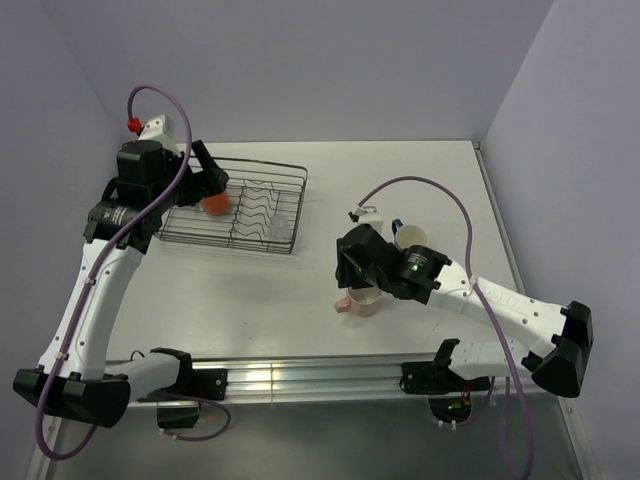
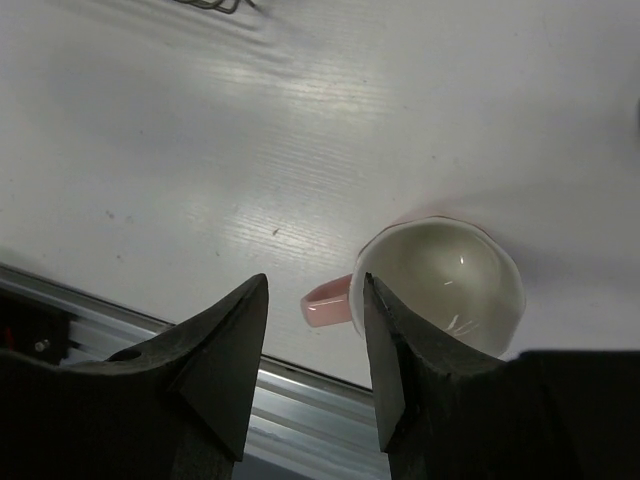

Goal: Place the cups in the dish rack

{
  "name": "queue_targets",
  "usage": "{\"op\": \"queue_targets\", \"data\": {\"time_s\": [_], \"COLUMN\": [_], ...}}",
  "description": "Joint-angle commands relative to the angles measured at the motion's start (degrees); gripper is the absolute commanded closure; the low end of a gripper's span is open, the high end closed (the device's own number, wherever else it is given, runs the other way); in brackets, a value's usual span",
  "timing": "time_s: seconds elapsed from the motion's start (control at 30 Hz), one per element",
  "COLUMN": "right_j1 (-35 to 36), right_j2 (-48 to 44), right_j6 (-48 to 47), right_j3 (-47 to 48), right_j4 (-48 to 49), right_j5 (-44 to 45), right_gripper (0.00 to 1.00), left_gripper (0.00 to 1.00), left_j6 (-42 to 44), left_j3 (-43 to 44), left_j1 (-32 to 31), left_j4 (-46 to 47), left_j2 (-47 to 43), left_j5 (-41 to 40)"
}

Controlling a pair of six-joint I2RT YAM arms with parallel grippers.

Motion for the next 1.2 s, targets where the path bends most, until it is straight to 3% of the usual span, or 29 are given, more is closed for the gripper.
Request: {"op": "queue_targets", "data": {"time_s": [0.0, 0.83, 0.93, 1.03, 1.17], "right_j1": [0.4, 0.3, 0.1, -0.4, -0.6], "right_j2": [-0.5, 10.2, 10.6, 11.0, 9.7], "right_j6": [3.4, 5.9, 6.0, 5.3, 3.8], "right_j3": [-2.1, -7.6, -8.4, -8.0, -5.1], "right_j4": [-0.5, 6.4, 7.8, 7.9, 4.8], "right_j5": [4.3, 2.6, 2.5, 2.5, 3.5], "right_gripper": [0.49, 0.51, 0.65, 0.98, 1.00], "left_gripper": [0.01, 0.01, 0.01, 0.01, 0.01], "left_j6": [0.0, 0.7, 0.7, 0.8, 0.6], "left_j3": [-1.0, -3.9, -4.6, -5.3, -5.5], "left_j1": [-0.3, -0.7, -0.8, -0.8, -0.8], "left_j4": [4.1, 6.4, 6.8, 7.1, 7.3], "left_j2": [-1.5, -0.4, -0.5, -0.5, -0.6], "left_j5": [3.2, 5.3, 5.6, 5.5, 6.3]}}
